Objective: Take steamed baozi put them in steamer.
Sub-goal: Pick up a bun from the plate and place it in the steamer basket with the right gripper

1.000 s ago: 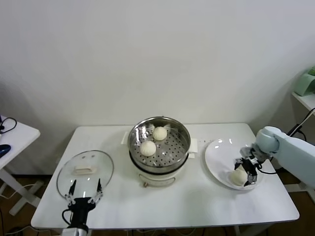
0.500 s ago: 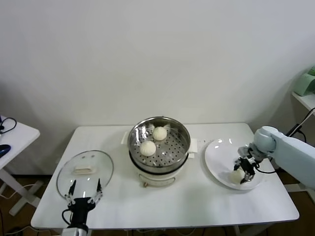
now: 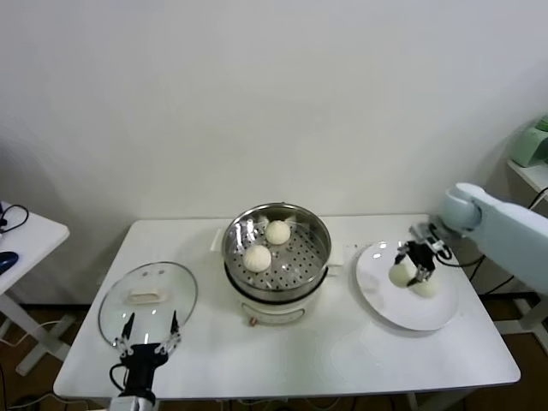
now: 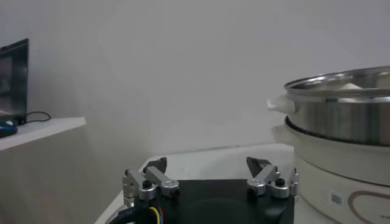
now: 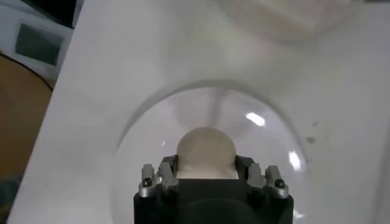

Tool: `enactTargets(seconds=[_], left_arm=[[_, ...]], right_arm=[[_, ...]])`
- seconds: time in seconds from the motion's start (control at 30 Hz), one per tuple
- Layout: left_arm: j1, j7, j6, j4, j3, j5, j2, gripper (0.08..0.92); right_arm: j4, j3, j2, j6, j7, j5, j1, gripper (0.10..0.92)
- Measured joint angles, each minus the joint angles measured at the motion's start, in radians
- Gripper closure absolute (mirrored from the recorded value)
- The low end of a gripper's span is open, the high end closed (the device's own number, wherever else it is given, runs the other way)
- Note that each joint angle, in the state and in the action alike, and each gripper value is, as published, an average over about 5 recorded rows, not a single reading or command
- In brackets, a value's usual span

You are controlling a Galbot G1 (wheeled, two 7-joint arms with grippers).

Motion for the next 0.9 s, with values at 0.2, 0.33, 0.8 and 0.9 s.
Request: enactTargets(seconds=[0.2,0.33,0.8,0.9], left_arm=[[0.005,0.000,0.001,-0.008,0.004,0.009,-0.002,0.177],[0.013,-0.001,0.001,-0.012,0.006,0.013,-0.004,0.177],[0.038,-0.007,0.000,-0.013,0.011,0.015,-0.005,0.177],[0.041,-0.008,0.003,-0.013,0.011,0.014,-0.002,0.177]], right_arm=[[0.073,-0.053,0.059,0.074,-0.016,-0.033,0.175,0.401],[0.142,-0.069,0.105,0.137,-0.018,-0.100,0.250,0.402],[0.328,-0.091,0.302,0.332,0.003,-0.382,0.271,0.405],[0.337,-0.096,0.346,0.363,0.007,-0.430,0.248,0.406]])
